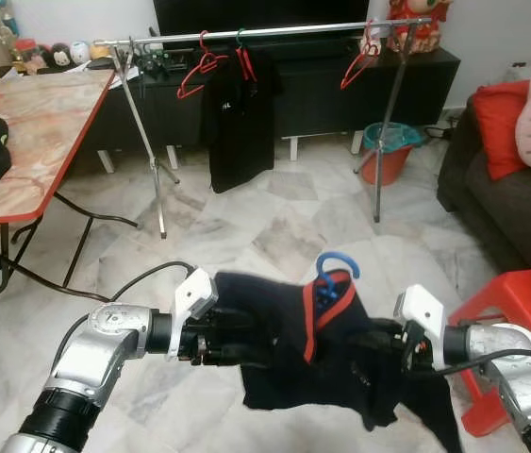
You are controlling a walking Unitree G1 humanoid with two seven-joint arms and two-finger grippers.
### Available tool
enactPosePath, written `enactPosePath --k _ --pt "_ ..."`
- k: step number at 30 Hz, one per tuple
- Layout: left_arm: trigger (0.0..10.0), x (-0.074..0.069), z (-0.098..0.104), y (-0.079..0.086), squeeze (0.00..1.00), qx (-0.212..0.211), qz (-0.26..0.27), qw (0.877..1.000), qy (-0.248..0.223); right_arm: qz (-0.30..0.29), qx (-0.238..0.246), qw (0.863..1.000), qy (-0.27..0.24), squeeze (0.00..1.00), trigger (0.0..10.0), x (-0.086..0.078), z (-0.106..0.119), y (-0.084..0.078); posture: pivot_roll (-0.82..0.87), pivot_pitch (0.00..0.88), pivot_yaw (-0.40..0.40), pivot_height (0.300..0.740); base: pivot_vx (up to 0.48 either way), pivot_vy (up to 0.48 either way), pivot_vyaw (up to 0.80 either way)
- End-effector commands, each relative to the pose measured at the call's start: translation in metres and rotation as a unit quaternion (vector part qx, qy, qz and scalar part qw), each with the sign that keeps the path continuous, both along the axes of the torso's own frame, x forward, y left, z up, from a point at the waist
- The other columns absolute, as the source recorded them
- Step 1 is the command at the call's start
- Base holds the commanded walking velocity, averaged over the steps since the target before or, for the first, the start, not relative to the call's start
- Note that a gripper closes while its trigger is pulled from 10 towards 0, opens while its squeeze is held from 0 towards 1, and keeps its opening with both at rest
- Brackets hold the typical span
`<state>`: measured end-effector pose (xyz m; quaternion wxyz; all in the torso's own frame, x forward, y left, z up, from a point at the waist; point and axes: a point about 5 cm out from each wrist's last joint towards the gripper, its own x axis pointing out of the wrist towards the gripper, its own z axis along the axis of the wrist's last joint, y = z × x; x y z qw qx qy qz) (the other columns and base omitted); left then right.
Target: Hang hanger
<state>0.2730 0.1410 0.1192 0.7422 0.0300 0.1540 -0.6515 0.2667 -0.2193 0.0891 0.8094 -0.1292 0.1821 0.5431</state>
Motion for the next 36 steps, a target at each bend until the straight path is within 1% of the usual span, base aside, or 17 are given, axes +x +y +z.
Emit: enactPosePath --k 1,2,3,4,5,8,12,15,16,17,19,21,26,28,31,34,36 --pt "10.0 -0.004 0.0 0.001 1.0 0.007 -0.016 1.0 0.003 0.031 0.015 0.999 -0.01 0.0 10.0 0.0 0.009 0.006 -0.17 0.0 -0.01 0.74 0.0 0.0 0.0" --pt "10.0 -0.004 0.0 0.001 1.0 0.01 -0.018 1.0 0.002 0.039 0.015 0.999 -0.005 0.0 10.0 -0.001 0.009 0.007 -0.16 0.0 -0.016 0.74 0.0 0.0 0.0" --pt "10.0 0.0 0.006 0.003 0.13 0.004 0.0 1.0 -0.018 0.051 0.013 0.999 0.001 0.0 10.0 -0.001 0.008 0.009 -0.16 0.0 -0.017 0.74 0.0 0.0 0.0" --pt "10.0 0.002 0.009 0.005 0.0 0.0 0.008 1.0 -0.026 0.053 0.013 0.999 0.002 0.0 10.0 -0.001 0.008 0.009 -0.16 0.0 -0.018 0.74 0.0 0.0 0.0" --pt "10.0 0.002 0.009 0.005 0.0 0.0 0.008 1.0 -0.026 0.053 0.013 0.999 0.002 0.0 10.0 -0.001 0.008 0.009 -0.16 0.0 -0.018 0.74 0.0 0.0 0.0" --pt "10.0 0.006 0.021 0.016 0.0 -0.002 0.032 0.998 -0.051 0.067 0.011 0.998 0.009 0.0 10.0 -0.002 0.007 0.01 -0.16 0.0 -0.025 0.74 0.0 0.0 0.0" --pt "10.0 0.011 0.031 0.021 0.0 -0.013 0.05 0.996 -0.068 0.076 0.009 0.997 0.015 0.0 10.0 -0.003 0.006 0.01 -0.17 0.0 -0.03 0.74 0.0 0.0 0.0" --pt "10.0 0.015 0.048 0.026 0.0 -0.064 0.073 0.992 -0.08 0.078 0.007 0.997 0.017 0.0 10.0 -0.004 0.006 0.009 -0.17 0.0 -0.03 0.74 0.0 0.0 0.0" --pt "10.0 0.016 0.053 0.028 0.0 -0.074 0.078 0.99 -0.087 0.079 0.007 0.997 0.017 0.0 10.0 -0.004 0.006 0.009 -0.17 0.0 -0.032 0.74 0.0 0.0 0.0" --pt "10.0 0.016 0.053 0.029 0.0 -0.073 0.078 0.99 -0.087 0.081 0.007 0.997 0.017 0.0 10.0 -0.004 0.006 0.01 -0.17 0.0 -0.032 0.74 0.0 0.0 0.0" --pt "10.0 0.016 0.046 0.025 0.0 -0.056 0.068 0.993 -0.08 0.087 0.008 0.996 0.018 0.0 10.0 -0.005 0.006 0.011 -0.18 0.0 -0.034 0.74 0.0 0.0 0.0" --pt "10.0 0.015 0.043 0.023 0.0 -0.051 0.062 0.994 -0.076 0.088 0.008 0.996 0.018 0.0 10.0 -0.005 0.006 0.012 -0.18 0.0 -0.034 0.74 0.0 0.0 0.0" --pt "10.0 0.011 0.028 0.008 0.0 -0.043 0.026 0.998 -0.043 0.097 0.008 0.995 0.012 0.0 10.0 -0.004 0.009 0.016 -0.18 0.0 -0.034 0.74 0.0 0.0 0.0" --pt "10.0 0.01 0.015 -0.002 0.0 -0.023 0.014 0.999 -0.028 0.109 0.009 0.994 0.007 0.0 10.0 -0.005 0.012 0.019 -0.19 0.0 -0.034 0.74 0.0 0.0 0.0" --pt "10.0 0.009 0.01 -0.007 0.0 -0.019 0.007 1.0 -0.021 0.115 0.009 0.993 0.005 0.0 10.0 -0.005 0.013 0.022 -0.19 0.0 -0.034 0.74 0.0 0.0 0.0" --pt "10.0 0.007 0.001 -0.016 0.0 -0.02 0.0 1.0 -0.007 0.134 0.011 0.991 -0.002 0.0 10.0 -0.007 0.017 0.031 -0.19 0.0 -0.032 0.74 0.0 0.0 0.0" --pt "10.0 0.006 -0.001 -0.016 0.0 -0.018 -0.001 1.0 -0.004 0.136 0.012 0.991 -0.003 0.0 10.0 -0.008 0.017 0.032 -0.19 0.0 -0.032 0.74 0.0 0.0 0.0"
